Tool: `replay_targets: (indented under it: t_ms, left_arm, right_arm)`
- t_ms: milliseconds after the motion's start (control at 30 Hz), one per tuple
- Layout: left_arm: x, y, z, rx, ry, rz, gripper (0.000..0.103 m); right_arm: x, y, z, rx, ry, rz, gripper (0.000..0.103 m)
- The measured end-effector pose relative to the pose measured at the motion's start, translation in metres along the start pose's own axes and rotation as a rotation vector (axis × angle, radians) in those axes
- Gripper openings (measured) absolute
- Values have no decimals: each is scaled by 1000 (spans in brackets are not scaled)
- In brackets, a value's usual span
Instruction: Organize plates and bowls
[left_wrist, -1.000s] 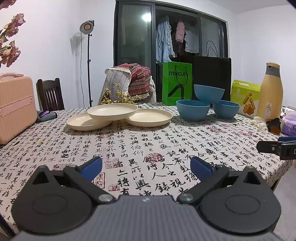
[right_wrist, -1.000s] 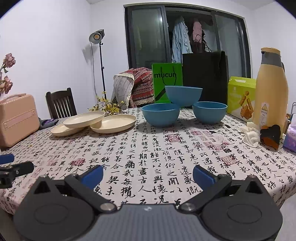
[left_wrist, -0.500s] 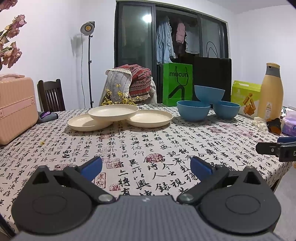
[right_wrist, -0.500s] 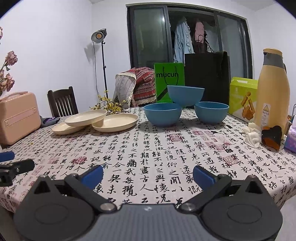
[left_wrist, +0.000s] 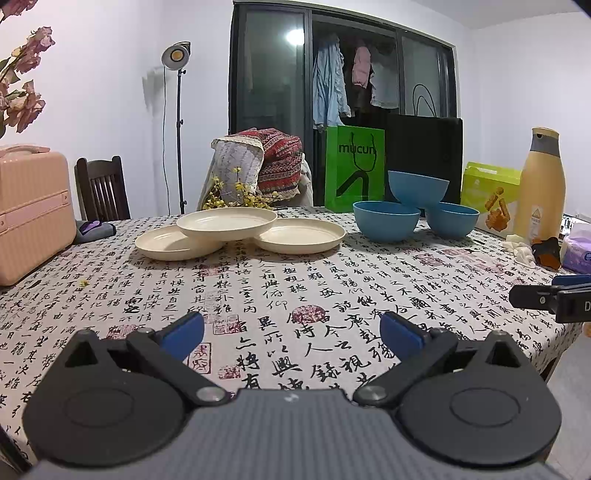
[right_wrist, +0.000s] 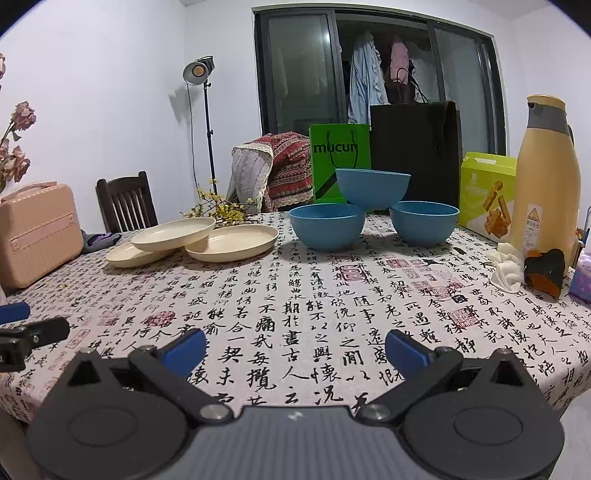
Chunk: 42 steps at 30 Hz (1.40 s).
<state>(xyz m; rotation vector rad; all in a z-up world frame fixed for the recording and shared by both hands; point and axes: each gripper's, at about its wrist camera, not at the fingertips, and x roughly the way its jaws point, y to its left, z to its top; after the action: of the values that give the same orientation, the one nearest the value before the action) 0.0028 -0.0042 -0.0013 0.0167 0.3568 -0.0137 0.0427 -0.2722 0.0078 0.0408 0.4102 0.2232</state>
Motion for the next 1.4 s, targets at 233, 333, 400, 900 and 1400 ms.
replay_targets:
  t_ms: [233,333,400,900,1400]
  left_arm:
    - [-1,1,-1,-4,-4,-3,103]
    - [-1,1,-1,-3,-3,-3,103]
    - [-1,0,-1,-5,-4,-4,103]
    - [-2,2,-2,-1,-10,2,103]
    - [-3,4,0,0,-16,5,103]
  right_arm:
    - [1,0,-2,-3,3,1,103]
    - [1,0,-2,-1,3,2,103]
    - [1,0,-2,-1,3,3,103]
    - [1,1,-1,-5,9,4,103]
    - [0,4,2,-11,10,7,103]
